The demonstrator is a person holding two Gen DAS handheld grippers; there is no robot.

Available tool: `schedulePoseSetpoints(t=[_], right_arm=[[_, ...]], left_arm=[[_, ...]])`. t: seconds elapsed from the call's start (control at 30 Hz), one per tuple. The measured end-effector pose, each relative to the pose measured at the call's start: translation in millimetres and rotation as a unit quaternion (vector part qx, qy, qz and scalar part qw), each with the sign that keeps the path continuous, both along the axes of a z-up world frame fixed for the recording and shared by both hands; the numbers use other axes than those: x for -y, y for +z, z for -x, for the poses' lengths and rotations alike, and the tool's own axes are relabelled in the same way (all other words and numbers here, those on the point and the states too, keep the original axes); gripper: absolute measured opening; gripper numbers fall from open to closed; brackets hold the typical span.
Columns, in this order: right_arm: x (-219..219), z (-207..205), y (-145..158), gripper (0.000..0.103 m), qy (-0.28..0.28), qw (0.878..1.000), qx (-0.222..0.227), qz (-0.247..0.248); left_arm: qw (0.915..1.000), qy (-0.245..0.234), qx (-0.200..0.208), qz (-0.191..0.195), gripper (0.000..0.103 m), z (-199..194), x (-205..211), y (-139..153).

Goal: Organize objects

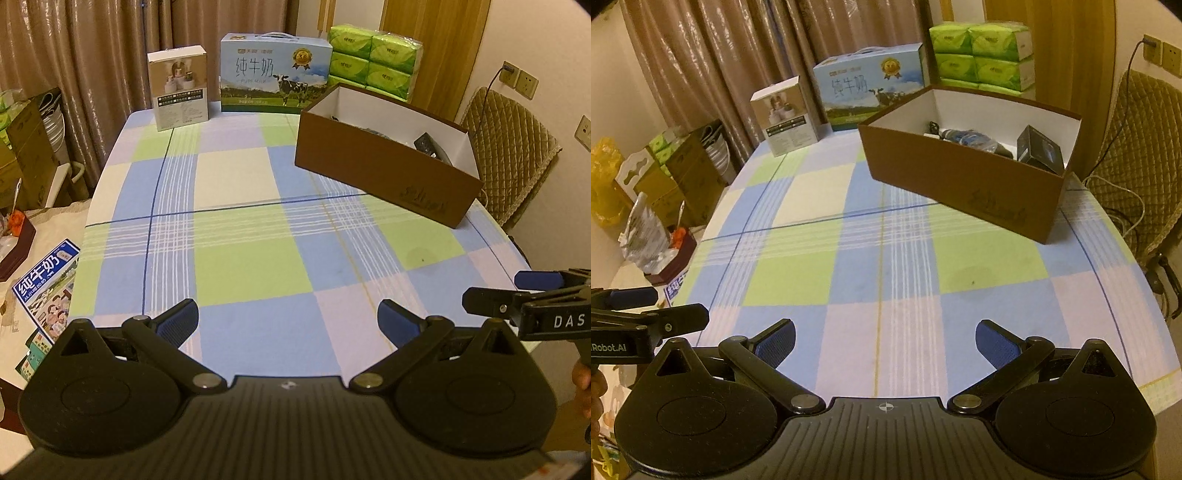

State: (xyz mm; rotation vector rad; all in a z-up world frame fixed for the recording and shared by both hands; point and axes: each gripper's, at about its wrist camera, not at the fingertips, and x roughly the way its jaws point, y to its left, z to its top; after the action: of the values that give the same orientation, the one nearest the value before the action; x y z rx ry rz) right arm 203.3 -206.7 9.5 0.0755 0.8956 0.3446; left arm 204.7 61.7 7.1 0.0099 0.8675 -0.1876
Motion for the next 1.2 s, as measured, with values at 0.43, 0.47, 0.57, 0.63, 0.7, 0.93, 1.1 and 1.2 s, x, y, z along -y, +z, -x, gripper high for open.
schedulePoseSetpoints(t=[0.43, 0.47, 0.57, 0.63, 0.7, 0.93, 1.1, 1.2], right_arm=[[-6, 17, -4, 0.101, 0.006, 1.000, -0.004, 0.001], [-6, 18, -4, 0.101, 0.006, 1.000, -0.004, 0.000], [-6, 19, -5, 0.101, 0.006, 1.000, -0.004, 0.000], [-6, 23, -5, 0.101, 0.006, 1.000, -0.005, 0.000], [-6, 22, -5, 0.101, 0.005, 1.000, -0.005, 0.000], [-6, 30, -7, 0.101, 0.007, 1.000, -0.003, 0.002], [-4, 30, -7, 0.101, 0.006, 1.000, -0.003, 0.001], [-3, 30, -6, 0.101, 0.007, 1.000, -0.003, 0.001]], left_arm=[[1.0000, -0.001, -0.003, -0.005, 0.102, 18, -5, -3], [1.0000, -0.001, -0.003, -0.005, 0.102, 19, -5, -3], [1.0000, -0.001, -0.004, -0.006, 0.102, 20, -5, -3], [1.0000, -0.001, -0.003, -0.008, 0.102, 22, -5, -3], [1.0000, -0.002, -0.003, -0.009, 0.102, 24, -4, -3], [0.9999, -0.002, -0.003, -0.009, 0.102, 26, -4, -3], [0.9999, -0.002, -0.003, -0.010, 0.102, 27, -2, -3], [0.9999, -0.002, -0.003, -0.011, 0.102, 27, -2, -3]])
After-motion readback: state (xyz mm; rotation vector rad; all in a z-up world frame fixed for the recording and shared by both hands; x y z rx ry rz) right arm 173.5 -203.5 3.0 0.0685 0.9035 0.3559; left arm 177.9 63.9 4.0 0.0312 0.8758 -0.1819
